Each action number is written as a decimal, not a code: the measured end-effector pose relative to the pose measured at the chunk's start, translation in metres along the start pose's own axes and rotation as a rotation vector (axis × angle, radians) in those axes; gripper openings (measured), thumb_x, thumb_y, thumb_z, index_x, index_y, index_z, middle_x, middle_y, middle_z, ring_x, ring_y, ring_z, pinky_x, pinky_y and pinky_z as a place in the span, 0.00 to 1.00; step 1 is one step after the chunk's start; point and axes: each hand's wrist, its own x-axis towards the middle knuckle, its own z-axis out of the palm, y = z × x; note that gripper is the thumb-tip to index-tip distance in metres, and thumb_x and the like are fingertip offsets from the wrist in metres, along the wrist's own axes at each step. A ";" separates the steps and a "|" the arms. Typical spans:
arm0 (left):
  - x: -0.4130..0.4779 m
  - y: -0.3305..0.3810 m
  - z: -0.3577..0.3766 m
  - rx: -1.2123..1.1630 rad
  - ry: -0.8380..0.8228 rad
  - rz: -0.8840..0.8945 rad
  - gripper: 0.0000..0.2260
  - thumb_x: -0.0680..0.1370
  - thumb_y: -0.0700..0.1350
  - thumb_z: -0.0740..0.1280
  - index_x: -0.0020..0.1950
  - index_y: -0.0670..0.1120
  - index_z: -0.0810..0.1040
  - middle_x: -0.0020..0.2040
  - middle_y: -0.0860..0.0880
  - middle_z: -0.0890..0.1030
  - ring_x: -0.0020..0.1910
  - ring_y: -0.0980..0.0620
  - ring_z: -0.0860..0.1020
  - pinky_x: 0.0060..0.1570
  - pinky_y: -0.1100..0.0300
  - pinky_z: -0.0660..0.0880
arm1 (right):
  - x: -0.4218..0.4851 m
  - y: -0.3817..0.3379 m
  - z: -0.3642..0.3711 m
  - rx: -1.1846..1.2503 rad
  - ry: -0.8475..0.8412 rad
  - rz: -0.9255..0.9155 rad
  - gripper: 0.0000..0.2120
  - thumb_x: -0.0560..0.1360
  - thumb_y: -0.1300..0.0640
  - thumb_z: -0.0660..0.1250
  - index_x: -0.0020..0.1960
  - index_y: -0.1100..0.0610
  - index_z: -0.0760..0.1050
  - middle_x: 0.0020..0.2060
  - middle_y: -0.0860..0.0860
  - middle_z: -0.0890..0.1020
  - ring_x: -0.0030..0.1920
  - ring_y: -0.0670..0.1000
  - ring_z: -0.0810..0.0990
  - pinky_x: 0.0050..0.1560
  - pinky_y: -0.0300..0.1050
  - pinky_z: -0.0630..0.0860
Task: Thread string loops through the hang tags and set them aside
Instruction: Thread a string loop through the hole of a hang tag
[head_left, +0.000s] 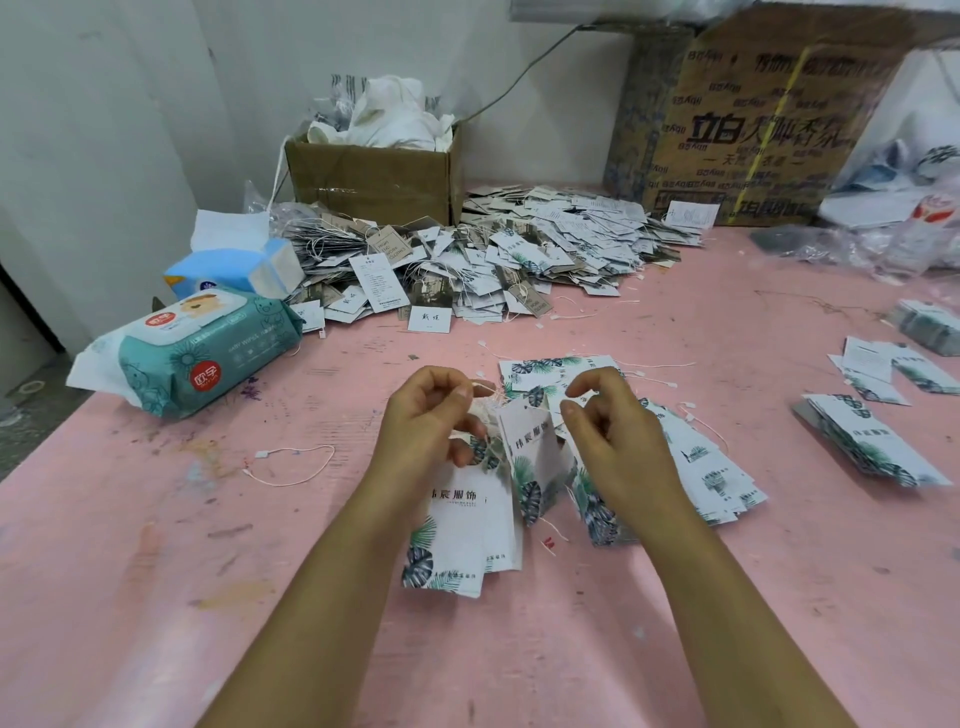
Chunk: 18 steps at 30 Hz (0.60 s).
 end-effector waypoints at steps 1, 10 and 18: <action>0.000 0.001 0.000 -0.041 0.010 -0.012 0.09 0.79 0.34 0.59 0.41 0.44 0.71 0.42 0.50 0.81 0.26 0.58 0.74 0.20 0.67 0.64 | 0.001 0.001 0.000 0.000 0.007 0.017 0.06 0.78 0.60 0.61 0.46 0.50 0.67 0.23 0.42 0.72 0.26 0.43 0.68 0.28 0.38 0.61; 0.002 0.008 -0.004 -0.255 0.097 -0.079 0.10 0.79 0.34 0.58 0.40 0.45 0.69 0.41 0.47 0.84 0.23 0.58 0.71 0.21 0.69 0.66 | 0.004 0.009 -0.001 -0.009 0.103 0.145 0.09 0.77 0.61 0.60 0.41 0.48 0.69 0.22 0.46 0.68 0.24 0.44 0.66 0.29 0.43 0.60; 0.005 0.007 -0.007 -0.371 0.090 -0.124 0.10 0.78 0.33 0.56 0.40 0.45 0.68 0.39 0.43 0.84 0.23 0.57 0.71 0.20 0.68 0.67 | 0.006 0.009 -0.004 -0.042 0.089 0.185 0.08 0.78 0.64 0.58 0.46 0.53 0.72 0.32 0.46 0.74 0.30 0.43 0.69 0.32 0.39 0.64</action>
